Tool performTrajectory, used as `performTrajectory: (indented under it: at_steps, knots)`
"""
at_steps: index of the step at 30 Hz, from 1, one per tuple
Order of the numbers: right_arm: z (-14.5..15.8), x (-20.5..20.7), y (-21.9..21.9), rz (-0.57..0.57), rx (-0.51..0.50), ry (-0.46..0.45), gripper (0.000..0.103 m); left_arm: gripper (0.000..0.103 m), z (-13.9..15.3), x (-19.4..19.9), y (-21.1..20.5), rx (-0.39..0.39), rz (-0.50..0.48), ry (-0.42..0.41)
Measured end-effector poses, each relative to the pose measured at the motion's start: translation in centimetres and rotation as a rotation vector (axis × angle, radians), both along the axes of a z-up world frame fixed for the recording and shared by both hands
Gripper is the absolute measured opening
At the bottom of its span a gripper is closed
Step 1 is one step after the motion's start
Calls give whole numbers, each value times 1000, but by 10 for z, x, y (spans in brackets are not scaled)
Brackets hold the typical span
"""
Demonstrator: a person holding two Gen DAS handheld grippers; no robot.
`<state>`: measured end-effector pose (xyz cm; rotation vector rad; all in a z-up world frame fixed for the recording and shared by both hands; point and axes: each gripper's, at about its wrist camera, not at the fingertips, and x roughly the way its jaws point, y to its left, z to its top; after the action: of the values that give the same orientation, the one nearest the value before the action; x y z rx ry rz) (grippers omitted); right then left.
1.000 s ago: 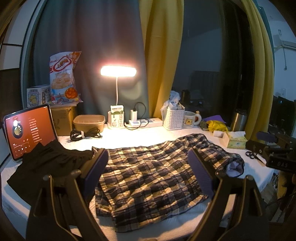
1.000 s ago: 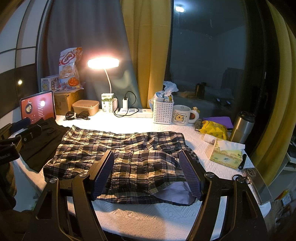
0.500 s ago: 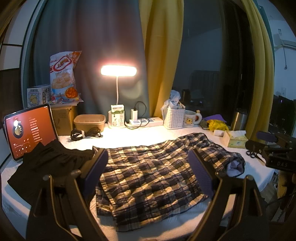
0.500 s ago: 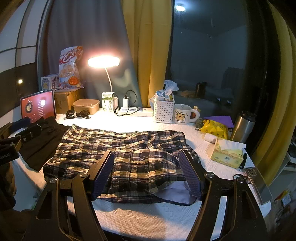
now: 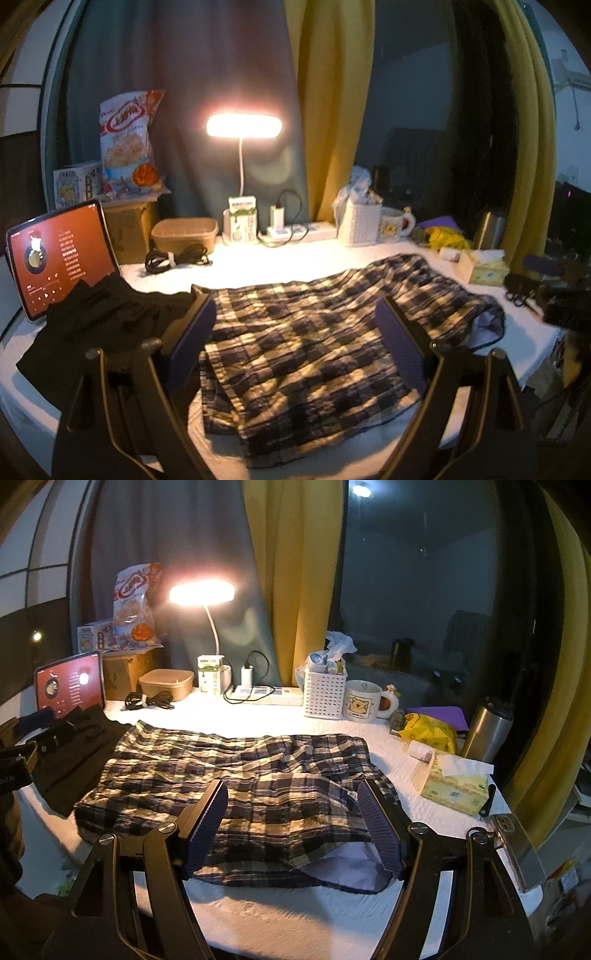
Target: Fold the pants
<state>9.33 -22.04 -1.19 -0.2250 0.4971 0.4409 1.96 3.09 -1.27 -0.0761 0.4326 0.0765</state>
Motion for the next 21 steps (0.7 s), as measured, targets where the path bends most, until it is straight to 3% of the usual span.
performTrajectory:
  at_steps: [13, 21]
  knots:
    - [-31, 101, 0, -69, -44, 123, 76, 89, -56, 98, 73, 15, 99, 216]
    - [-43, 171, 3, -110, -58, 187, 76, 89, -77, 177, 110, 27, 54, 339]
